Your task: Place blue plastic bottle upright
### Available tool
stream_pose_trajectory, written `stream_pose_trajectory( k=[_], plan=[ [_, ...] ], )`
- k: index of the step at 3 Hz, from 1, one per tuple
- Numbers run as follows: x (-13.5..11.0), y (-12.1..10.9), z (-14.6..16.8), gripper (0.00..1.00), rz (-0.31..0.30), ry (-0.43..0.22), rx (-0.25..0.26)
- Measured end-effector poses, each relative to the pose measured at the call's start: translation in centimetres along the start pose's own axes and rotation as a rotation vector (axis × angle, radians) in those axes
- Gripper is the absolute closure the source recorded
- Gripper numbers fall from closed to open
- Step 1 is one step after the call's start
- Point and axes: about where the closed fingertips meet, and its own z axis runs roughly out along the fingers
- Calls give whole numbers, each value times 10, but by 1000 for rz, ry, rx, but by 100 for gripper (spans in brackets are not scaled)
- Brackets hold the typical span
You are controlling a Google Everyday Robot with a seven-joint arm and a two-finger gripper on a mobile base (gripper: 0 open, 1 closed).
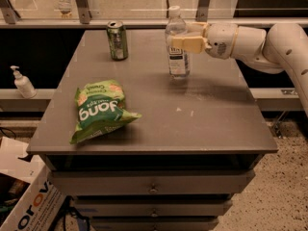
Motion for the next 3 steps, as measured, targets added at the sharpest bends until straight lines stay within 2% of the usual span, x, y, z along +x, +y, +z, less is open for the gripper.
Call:
stream_pose_trajectory(
  k=[2, 3],
  plan=[
    [28, -1, -3, 100, 84, -31, 31],
    [27, -1, -3, 83, 85, -32, 32]
  ],
)
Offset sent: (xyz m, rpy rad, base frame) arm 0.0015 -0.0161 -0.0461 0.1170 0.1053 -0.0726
